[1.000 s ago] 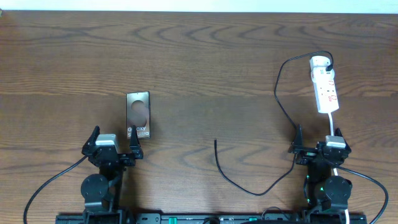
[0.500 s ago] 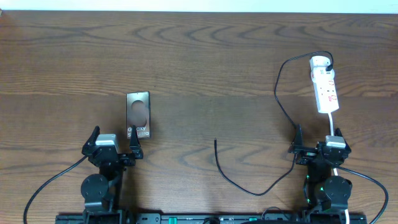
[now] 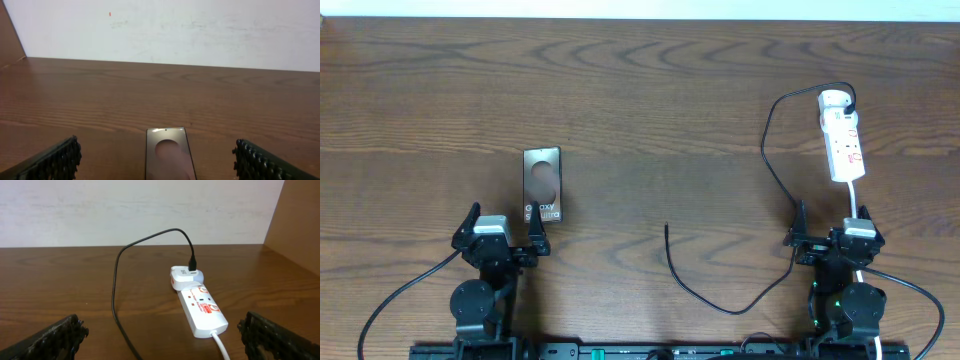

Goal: Plug charger to phone and switch on socket

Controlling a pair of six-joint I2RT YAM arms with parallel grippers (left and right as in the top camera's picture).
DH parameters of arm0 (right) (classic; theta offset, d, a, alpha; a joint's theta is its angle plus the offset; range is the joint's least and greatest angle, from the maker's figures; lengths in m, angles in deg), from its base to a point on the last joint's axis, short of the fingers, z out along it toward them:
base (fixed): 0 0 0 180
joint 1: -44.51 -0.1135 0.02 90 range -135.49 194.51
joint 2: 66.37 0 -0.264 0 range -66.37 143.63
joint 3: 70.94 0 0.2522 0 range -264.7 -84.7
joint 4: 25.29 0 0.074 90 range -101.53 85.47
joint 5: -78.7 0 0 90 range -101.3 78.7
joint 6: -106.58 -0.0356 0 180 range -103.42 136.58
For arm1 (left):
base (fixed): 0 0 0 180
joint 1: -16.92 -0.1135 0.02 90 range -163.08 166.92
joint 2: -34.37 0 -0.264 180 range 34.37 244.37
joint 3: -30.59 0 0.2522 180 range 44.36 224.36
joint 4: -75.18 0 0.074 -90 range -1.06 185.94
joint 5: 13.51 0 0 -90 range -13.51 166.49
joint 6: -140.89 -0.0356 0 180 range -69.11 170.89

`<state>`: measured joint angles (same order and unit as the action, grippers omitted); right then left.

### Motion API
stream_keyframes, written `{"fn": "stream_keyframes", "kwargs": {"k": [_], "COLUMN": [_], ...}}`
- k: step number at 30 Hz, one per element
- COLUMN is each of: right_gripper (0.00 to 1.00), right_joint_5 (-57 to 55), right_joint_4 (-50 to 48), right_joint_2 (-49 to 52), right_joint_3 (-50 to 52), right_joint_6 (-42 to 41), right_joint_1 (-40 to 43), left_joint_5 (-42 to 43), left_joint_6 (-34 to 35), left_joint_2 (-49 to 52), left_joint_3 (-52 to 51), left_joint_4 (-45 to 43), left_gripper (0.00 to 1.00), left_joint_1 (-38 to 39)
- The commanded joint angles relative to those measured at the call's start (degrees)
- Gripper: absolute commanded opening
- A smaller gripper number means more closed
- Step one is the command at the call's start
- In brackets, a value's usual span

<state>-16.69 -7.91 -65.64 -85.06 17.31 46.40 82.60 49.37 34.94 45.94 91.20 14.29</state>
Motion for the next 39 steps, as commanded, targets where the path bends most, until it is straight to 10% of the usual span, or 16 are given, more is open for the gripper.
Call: {"fn": "stream_keyframes", "kwargs": {"k": [1,20,26,39], "right_gripper": [0.99,0.99,0.99,0.99], "right_joint_5": [-0.3,-0.3,-0.3,-0.3], "right_joint_4": [0.2,0.2,0.2,0.2], "right_joint_2": [-0.1,-0.1,-0.1,-0.1], "right_joint_3": [0.0,0.0,0.0,0.0], "right_joint_6": [0.8,0.8,0.8,0.8], "right_joint_1": [-0.8,-0.8,-0.8,-0.8], "left_joint_5": [1.5,0.0,-6.3,-8.3], "left_joint_6": [0.0,-0.9,-1.0,-0.8], "left_joint_2": [-0.2,-0.2,0.2,47.5], "left_joint_3": [-1.3,-1.3,0.6,52.0], "left_joint_4": [1.3,0.8,-13.8,13.6], "left_gripper": [0.96,0.96,0.96,0.96], "left_joint_1": [-0.3,-0.4,-0.4,-0.3]}}
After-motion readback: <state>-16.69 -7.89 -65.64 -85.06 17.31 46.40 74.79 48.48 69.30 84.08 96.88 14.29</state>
